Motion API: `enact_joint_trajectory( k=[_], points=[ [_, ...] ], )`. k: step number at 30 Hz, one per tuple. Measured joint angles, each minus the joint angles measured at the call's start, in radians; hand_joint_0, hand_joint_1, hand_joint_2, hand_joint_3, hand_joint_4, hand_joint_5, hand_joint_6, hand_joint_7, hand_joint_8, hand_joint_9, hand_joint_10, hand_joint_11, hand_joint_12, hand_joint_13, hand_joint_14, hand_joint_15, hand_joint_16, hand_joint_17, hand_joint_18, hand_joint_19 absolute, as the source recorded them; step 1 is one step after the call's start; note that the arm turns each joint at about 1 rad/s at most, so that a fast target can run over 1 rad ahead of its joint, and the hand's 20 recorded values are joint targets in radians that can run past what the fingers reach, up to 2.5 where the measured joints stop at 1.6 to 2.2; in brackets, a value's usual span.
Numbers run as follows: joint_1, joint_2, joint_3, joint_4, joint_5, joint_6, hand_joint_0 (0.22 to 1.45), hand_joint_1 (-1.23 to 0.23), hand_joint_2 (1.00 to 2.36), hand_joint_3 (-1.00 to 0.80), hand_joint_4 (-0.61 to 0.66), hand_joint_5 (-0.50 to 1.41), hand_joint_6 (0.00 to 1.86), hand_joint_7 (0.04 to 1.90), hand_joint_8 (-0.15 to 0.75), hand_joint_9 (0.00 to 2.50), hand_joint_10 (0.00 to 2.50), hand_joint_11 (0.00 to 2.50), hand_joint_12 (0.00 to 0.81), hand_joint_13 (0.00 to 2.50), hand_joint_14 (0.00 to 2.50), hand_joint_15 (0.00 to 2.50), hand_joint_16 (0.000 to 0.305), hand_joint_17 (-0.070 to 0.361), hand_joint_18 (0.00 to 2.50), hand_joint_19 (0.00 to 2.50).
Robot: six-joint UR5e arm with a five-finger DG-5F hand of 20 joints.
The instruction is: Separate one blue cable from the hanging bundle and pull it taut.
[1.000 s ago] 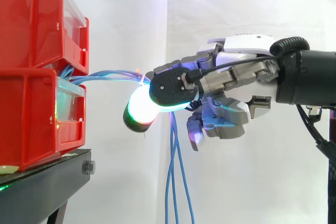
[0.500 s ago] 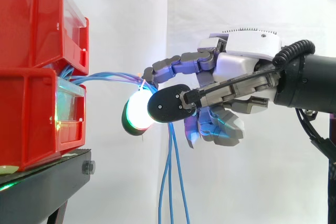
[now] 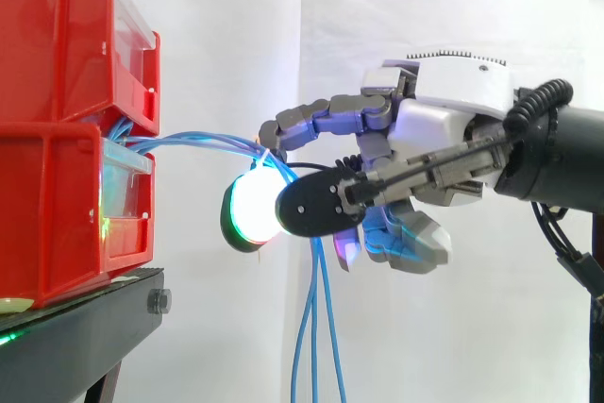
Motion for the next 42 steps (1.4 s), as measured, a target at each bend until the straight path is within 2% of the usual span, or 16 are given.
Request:
enact_joint_trajectory(
  k=[6, 12, 26, 29, 34, 38, 42],
  points=[
    [-0.010, 0.000, -0.050, 0.122, -0.069, -0.118, 0.71, -0.83, 1.02, -0.09, 0.22, 0.11, 0.51, 1.09, 0.153, 2.03, 0.02, 0.60, 0.309, 1.75, 0.03, 1.14, 0.046, 0.104, 1.08, 0.86],
    [-0.025, 0.001, -0.056, 0.144, -0.174, -0.221, 0.71, -0.83, 1.02, -0.10, 0.22, 0.10, 0.51, 1.09, 0.153, 2.03, 0.03, 0.59, 0.308, 1.75, 0.02, 1.14, 0.046, 0.104, 1.08, 0.86],
    [-0.062, 0.008, -0.057, 0.145, -0.314, -0.285, 0.71, -0.82, 1.02, -0.11, 0.22, 0.10, 0.51, 1.09, 0.153, 2.03, 0.03, 0.61, 0.313, 1.76, 0.02, 1.14, 0.046, 0.104, 1.08, 0.86],
    [-0.075, 0.008, -0.057, 0.143, -0.332, -0.274, 0.72, -0.82, 1.02, -0.11, 0.23, 0.10, 0.51, 1.09, 0.152, 2.04, 0.03, 0.60, 0.310, 1.75, 0.03, 1.14, 0.046, 0.103, 1.08, 0.86],
    [-0.094, 0.008, -0.057, 0.097, -0.339, -0.178, 0.71, -0.82, 1.03, -0.11, 0.22, 0.10, 0.51, 1.09, 0.154, 2.03, 0.03, 0.59, 0.313, 1.76, 0.03, 1.14, 0.046, 0.103, 1.08, 0.86],
    [-0.099, 0.008, -0.057, 0.067, -0.325, -0.078, 0.71, -0.82, 1.03, -0.11, 0.23, 0.10, 0.51, 1.08, 0.160, 2.03, 0.03, 0.59, 0.309, 1.76, 0.02, 1.13, 0.046, 0.104, 1.08, 0.86],
    [-0.100, 0.008, -0.057, 0.047, -0.295, 0.033, 0.71, -0.82, 1.02, -0.11, 0.23, 0.10, 0.51, 1.09, 0.155, 2.03, 0.03, 0.61, 0.316, 1.76, 0.02, 1.14, 0.046, 0.103, 1.08, 0.86]
  ],
)
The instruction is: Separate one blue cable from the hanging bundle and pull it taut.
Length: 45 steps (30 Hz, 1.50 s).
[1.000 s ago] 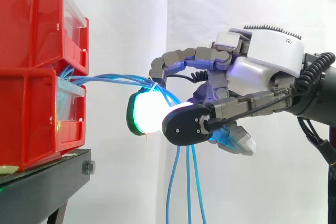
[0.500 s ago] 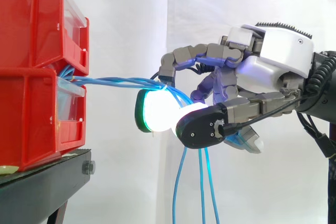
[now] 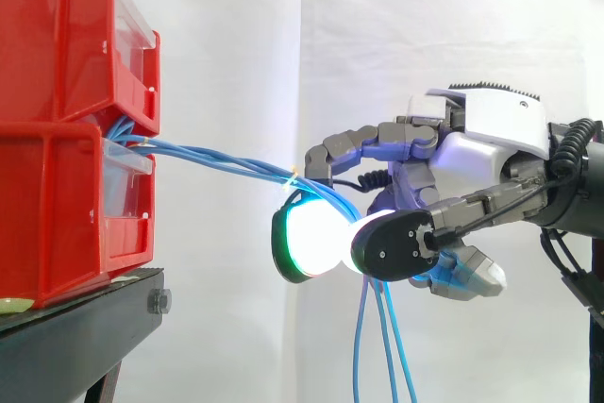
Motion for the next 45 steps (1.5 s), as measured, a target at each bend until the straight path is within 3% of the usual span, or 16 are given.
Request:
enact_joint_trajectory(
  k=[7, 18, 26, 30, 35, 39, 45],
  points=[
    [0.000, 0.001, 0.000, -0.036, 0.035, 0.169, 0.71, -0.82, 1.02, -0.11, 0.22, 0.10, 0.51, 1.08, 0.160, 2.03, 0.03, 0.60, 0.303, 1.76, 0.03, 1.14, 0.046, 0.104, 1.08, 0.86],
    [0.001, 0.001, 0.000, -0.053, 0.069, 0.275, 0.72, -0.82, 1.02, -0.12, 0.23, 0.10, 0.51, 1.09, 0.151, 2.04, 0.03, 0.60, 0.308, 1.75, 0.03, 1.14, 0.046, 0.104, 1.08, 0.86],
    [0.007, 0.021, 0.001, -0.086, 0.084, 0.285, 0.71, -0.81, 1.02, -0.13, 0.22, 0.10, 0.51, 1.09, 0.155, 2.04, 0.03, 0.60, 0.308, 1.76, 0.03, 1.15, 0.046, 0.103, 1.08, 0.86],
    [0.011, 0.042, 0.002, -0.143, 0.118, 0.296, 0.71, -0.81, 1.02, -0.13, 0.23, 0.10, 0.51, 1.09, 0.155, 2.04, 0.02, 0.60, 0.307, 1.76, 0.03, 1.14, 0.046, 0.103, 1.08, 0.86],
    [0.017, 0.053, 0.002, -0.260, 0.163, 0.316, 0.71, -0.81, 1.02, -0.13, 0.22, 0.10, 0.51, 1.08, 0.154, 2.04, 0.03, 0.61, 0.308, 1.76, 0.02, 1.14, 0.046, 0.103, 1.08, 0.86],
    [0.018, 0.054, 0.002, -0.319, 0.169, 0.325, 0.72, -0.81, 1.02, -0.13, 0.23, 0.10, 0.51, 1.08, 0.154, 2.04, 0.03, 0.61, 0.313, 1.76, 0.03, 1.14, 0.046, 0.103, 1.08, 0.86],
    [0.019, 0.055, 0.002, -0.340, 0.174, 0.341, 0.72, -0.81, 1.02, -0.14, 0.22, 0.10, 0.51, 1.09, 0.160, 2.04, 0.02, 0.60, 0.309, 1.76, 0.03, 1.14, 0.046, 0.103, 1.08, 0.86]
  ],
)
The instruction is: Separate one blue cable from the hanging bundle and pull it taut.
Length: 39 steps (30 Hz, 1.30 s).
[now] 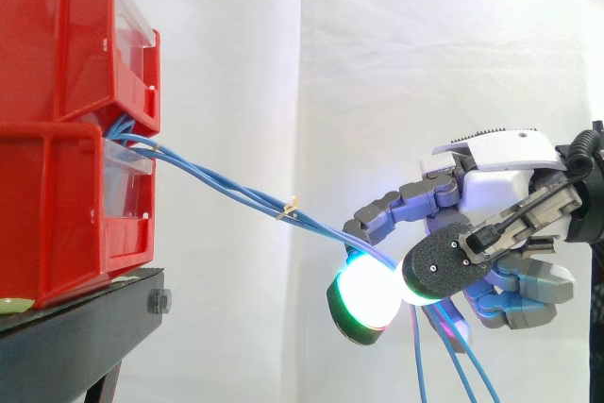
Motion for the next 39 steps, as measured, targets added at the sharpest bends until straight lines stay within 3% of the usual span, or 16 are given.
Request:
enact_joint_trajectory(
  k=[13, 27, 39],
  points=[
    [0.002, 0.000, 0.011, -0.037, 0.001, 0.029, 0.72, -0.81, 1.02, -0.14, 0.22, 0.10, 0.51, 1.08, 0.154, 2.04, 0.03, 0.61, 0.308, 1.76, 0.03, 1.14, 0.046, 0.103, 1.08, 0.86],
    [0.002, 0.000, 0.114, -0.198, -0.002, 0.041, 0.72, -0.81, 1.02, -0.15, 0.23, 0.10, 0.51, 1.09, 0.154, 2.04, 0.03, 0.61, 0.308, 1.76, 0.03, 1.13, 0.046, 0.103, 1.07, 0.86],
    [0.003, 0.000, 0.131, -0.216, -0.002, 0.030, 0.72, -0.81, 1.02, -0.16, 0.23, 0.10, 0.51, 1.09, 0.158, 2.03, 0.03, 0.61, 0.308, 1.76, 0.02, 1.15, 0.046, 0.102, 1.07, 0.86]
  ],
)
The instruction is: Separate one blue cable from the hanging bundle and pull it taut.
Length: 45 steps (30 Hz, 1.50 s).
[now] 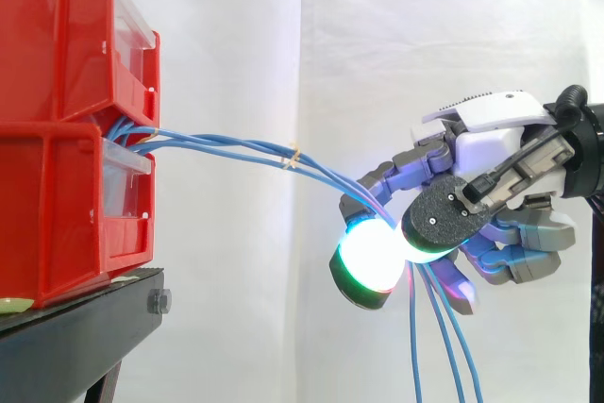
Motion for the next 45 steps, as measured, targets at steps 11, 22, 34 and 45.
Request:
enact_joint_trajectory(
  k=[11, 22, 34, 45],
  points=[
    [0.007, 0.000, 0.061, -0.053, 0.004, -0.005, 0.67, -0.77, 1.01, -0.31, 0.22, 0.09, 0.51, 1.10, 0.163, 2.03, 0.03, 0.62, 0.309, 1.76, 0.02, 1.14, 0.047, 0.106, 1.08, 0.87],
    [0.012, 0.000, 0.067, -0.101, 0.003, -0.011, 0.52, -0.64, 1.00, -0.50, 0.24, 0.09, 0.51, 1.09, 0.176, 2.03, 0.03, 0.62, 0.333, 1.78, 0.02, 1.12, 0.054, 0.122, 1.13, 0.84],
    [0.013, 0.000, 0.067, -0.103, 0.003, -0.011, 0.67, -0.51, 1.00, -0.50, 0.17, 0.11, 0.51, 1.16, 0.139, 2.11, 0.03, 0.68, 0.307, 1.81, 0.03, 1.14, 0.045, 0.102, 1.14, 0.86],
    [0.018, 0.000, 0.067, -0.108, 0.007, -0.005, 0.75, -0.70, 1.01, -0.34, 0.14, 0.12, 0.51, 1.17, 0.152, 2.14, 0.03, 0.72, 0.306, 1.83, 0.02, 1.16, 0.044, 0.098, 1.14, 0.86]
  ],
)
